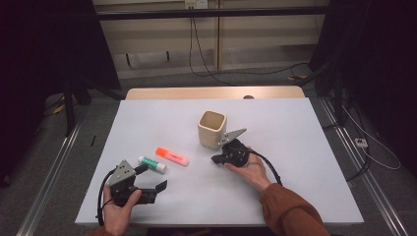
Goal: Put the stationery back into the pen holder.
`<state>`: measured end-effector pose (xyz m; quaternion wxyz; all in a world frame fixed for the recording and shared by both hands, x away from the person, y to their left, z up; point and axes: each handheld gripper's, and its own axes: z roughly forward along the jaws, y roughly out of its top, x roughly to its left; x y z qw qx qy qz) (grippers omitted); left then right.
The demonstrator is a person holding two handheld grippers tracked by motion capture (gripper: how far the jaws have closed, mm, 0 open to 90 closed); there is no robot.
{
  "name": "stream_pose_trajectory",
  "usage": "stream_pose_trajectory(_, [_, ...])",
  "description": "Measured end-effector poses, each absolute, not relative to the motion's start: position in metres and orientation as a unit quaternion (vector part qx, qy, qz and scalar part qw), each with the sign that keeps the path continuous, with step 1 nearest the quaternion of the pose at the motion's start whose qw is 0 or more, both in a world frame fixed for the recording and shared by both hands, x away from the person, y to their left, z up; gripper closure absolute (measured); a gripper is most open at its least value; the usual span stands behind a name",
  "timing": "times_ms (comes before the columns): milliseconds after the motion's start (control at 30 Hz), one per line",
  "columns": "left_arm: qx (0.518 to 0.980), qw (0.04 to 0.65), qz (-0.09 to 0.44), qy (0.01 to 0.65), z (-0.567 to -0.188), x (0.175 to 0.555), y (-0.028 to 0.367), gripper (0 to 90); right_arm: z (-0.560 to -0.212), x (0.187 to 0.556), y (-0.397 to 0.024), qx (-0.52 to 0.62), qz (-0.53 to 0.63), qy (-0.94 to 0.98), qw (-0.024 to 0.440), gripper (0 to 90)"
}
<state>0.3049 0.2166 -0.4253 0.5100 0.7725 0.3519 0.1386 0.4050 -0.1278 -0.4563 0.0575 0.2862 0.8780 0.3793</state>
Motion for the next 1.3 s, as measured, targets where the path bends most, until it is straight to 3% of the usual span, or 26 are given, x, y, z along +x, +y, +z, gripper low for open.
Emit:
stream_pose_trajectory(633, [0.773, 0.510, 0.138, 0.351, -0.425, 0.305, 0.217, 6.6, -0.460, 0.419, -0.121, 0.307, 0.392, 0.863, 0.082, 90.0])
stream_pose_trajectory(900, [0.772, 0.510, 0.139, 0.352, -0.425, 0.305, 0.217, 6.6, -0.456, 0.415, -0.125, 0.297, 0.402, 0.864, 0.054, 89.3])
stream_pose_trajectory(1033, [0.772, 0.510, 0.139, 0.352, -0.425, 0.305, 0.218, 6.6, -0.446, 0.410, -0.131, 0.285, 0.414, 0.863, 0.043, 78.0])
stream_pose_trajectory(1200, [0.773, 0.510, 0.139, 0.352, -0.425, 0.305, 0.217, 6.6, -0.432, 0.405, -0.144, 0.279, 0.428, 0.858, 0.046, 50.8])
stream_pose_trajectory(1300, [0.772, 0.510, 0.139, 0.353, -0.425, 0.305, 0.217, 6.6, -0.424, 0.403, -0.155, 0.279, 0.438, 0.853, 0.054, 42.9])
